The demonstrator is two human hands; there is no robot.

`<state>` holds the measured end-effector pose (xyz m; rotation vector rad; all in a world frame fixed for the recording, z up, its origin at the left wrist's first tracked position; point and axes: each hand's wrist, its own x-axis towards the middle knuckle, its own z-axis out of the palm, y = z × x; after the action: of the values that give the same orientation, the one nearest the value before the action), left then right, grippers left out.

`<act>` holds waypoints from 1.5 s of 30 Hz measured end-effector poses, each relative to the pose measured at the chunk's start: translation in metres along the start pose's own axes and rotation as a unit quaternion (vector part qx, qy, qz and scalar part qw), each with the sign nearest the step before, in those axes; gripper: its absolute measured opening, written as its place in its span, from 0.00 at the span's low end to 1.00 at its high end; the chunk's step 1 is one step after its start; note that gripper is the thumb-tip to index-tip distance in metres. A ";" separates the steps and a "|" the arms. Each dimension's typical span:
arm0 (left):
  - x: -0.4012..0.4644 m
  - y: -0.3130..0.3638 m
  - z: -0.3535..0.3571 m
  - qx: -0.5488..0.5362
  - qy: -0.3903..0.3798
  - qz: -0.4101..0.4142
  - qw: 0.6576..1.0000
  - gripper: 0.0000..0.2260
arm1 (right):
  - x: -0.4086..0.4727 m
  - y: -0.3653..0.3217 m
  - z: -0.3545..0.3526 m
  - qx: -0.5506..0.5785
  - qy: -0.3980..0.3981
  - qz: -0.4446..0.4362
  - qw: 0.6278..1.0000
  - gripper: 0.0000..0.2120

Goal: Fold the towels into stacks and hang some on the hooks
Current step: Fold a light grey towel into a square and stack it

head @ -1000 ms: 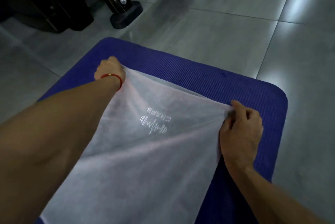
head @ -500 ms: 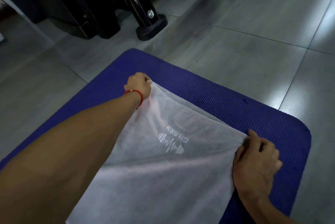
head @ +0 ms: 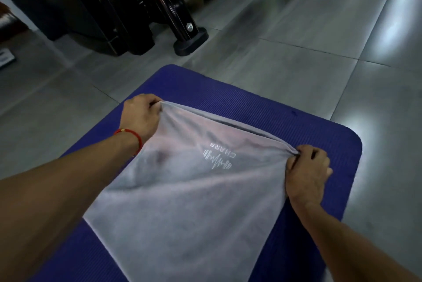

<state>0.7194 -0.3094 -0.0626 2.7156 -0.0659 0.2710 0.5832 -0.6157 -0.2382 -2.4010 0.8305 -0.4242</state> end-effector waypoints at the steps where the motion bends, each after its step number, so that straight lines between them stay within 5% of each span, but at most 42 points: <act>1: -0.008 0.000 -0.011 0.000 0.006 -0.001 1.000 0.10 | 0.001 0.000 -0.003 0.018 -0.009 -0.005 1.000 0.09; 8: -0.073 -0.023 -0.093 0.013 0.025 0.002 1.000 0.09 | 0.012 -0.015 -0.092 0.086 -0.105 -0.102 0.985 0.13; 13: -0.125 -0.053 -0.177 0.013 0.097 -0.038 0.994 0.09 | 0.014 -0.101 -0.160 0.166 -0.120 -0.174 0.963 0.04; 17: -0.178 -0.086 -0.263 0.036 0.174 -0.084 0.980 0.08 | -0.008 -0.194 -0.207 0.267 -0.215 -0.221 0.913 0.05; 25: -0.300 -0.144 -0.383 -0.044 0.271 -0.182 0.944 0.06 | -0.077 -0.351 -0.276 0.278 -0.303 -0.379 0.829 0.07; 36: -0.427 -0.206 -0.430 -0.054 0.341 -0.271 0.899 0.19 | -0.167 -0.416 -0.248 0.214 -0.383 -0.472 0.765 0.04; 40: -0.447 -0.228 -0.424 -0.026 0.340 -0.297 0.892 0.08 | -0.172 -0.419 -0.241 0.235 -0.422 -0.467 0.741 0.05; 45: -0.432 -0.221 -0.388 -0.144 0.344 -0.341 0.863 0.03 | -0.172 -0.409 -0.209 0.251 -0.356 -0.441 0.785 0.06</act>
<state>0.2454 0.0521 0.1129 2.0280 0.9488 0.8930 0.5483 -0.3226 0.1538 -2.0096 -0.7093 -0.0150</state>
